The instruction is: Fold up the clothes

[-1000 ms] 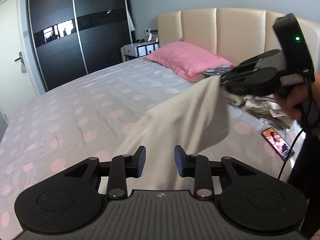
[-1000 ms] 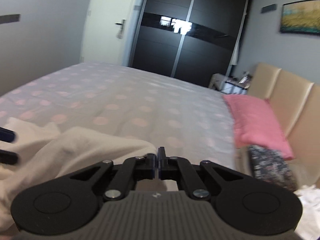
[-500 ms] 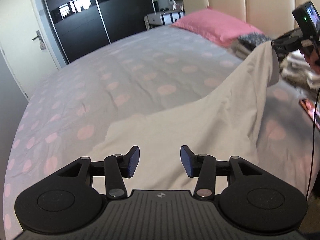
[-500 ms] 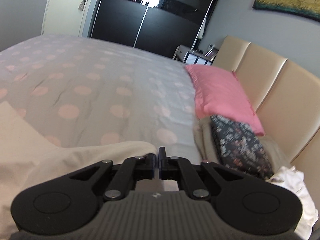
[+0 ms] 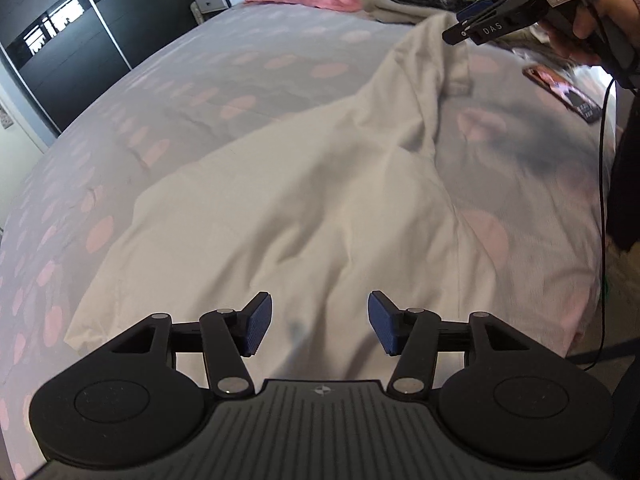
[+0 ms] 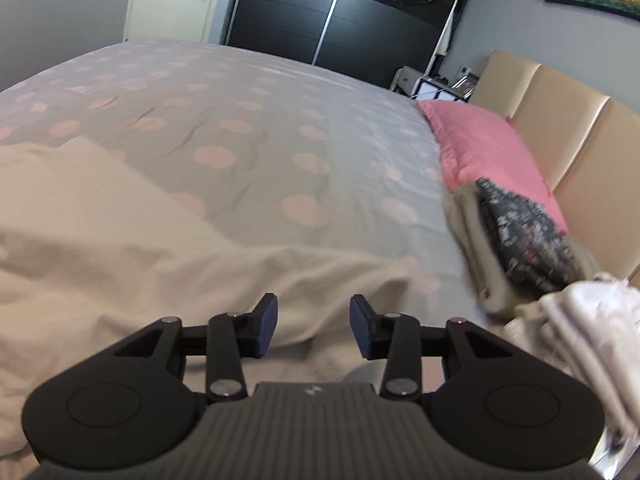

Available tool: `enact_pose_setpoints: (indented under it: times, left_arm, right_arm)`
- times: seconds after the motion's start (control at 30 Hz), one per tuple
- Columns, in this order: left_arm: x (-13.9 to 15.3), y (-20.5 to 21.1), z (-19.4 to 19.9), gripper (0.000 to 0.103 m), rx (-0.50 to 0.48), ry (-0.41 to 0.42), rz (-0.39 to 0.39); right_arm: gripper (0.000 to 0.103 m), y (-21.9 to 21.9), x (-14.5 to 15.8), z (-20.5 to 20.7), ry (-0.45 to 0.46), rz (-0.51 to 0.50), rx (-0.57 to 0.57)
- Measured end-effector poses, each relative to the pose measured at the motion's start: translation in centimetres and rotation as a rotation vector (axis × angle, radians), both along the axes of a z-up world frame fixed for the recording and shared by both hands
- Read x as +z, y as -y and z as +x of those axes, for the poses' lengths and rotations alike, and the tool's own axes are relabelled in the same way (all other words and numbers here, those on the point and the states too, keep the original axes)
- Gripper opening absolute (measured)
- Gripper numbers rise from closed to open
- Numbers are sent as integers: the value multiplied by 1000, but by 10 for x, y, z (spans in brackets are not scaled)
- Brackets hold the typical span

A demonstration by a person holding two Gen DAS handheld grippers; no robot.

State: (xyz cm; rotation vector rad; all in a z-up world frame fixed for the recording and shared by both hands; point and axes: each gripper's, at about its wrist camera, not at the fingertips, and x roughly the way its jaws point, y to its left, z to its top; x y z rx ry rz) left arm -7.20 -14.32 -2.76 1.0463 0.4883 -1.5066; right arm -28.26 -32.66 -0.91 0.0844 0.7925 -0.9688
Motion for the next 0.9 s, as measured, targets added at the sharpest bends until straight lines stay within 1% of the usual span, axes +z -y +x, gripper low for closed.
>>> enact_pose_setpoints:
  times: [0.1, 0.23, 0.27, 0.33, 0.4, 0.47, 0.5, 0.6, 0.63, 0.67, 0.7, 0.73, 0.8, 0.9]
  left_arm:
    - [-9, -9, -8, 52, -55, -13, 34]
    - [-22, -23, -24, 52, -179, -36, 123]
    - [-25, -26, -28, 52, -206, -32, 144]
    - [-33, -32, -35, 53, -252, -13, 180]
    - [-42, -38, -41, 54, -291, 16, 212]
    - [-53, -40, -45, 54, -296, 69, 228]
    - [-57, -40, -46, 54, -293, 83, 234]
    - [-65, -37, -47, 45, -263, 111, 249]
    - [-66, -36, -47, 36, -255, 112, 247]
    - [-66, -35, -46, 30, -249, 106, 241]
    - [-66, -34, -45, 20, -240, 97, 238]
    - [-65, -32, -44, 13, -227, 85, 235]
    - [-62, -31, -43, 8, -205, 66, 214]
    - [-55, -30, -43, 6, -200, 16, 186]
  right_arm:
    - [44, -35, -16, 14, -13, 43, 113]
    - [44, -75, -30, 31, 4, 149, 308]
    - [46, -85, -32, 34, -5, 157, 361]
    - [49, -103, -37, 41, -35, 152, 449]
    - [50, -117, -43, 47, -68, 147, 505]
    - [51, -125, -48, 51, -89, 167, 542]
    - [52, -127, -50, 53, -101, 180, 558]
    - [56, -140, -57, 58, -137, 189, 615]
    - [57, -145, -59, 59, -146, 187, 637]
    - [58, -149, -59, 60, -149, 185, 661]
    - [59, -153, -59, 60, -150, 182, 685]
    - [63, -157, -58, 60, -148, 179, 707]
    - [66, -165, -57, 60, -142, 169, 747]
    - [68, -174, -54, 60, -137, 138, 792]
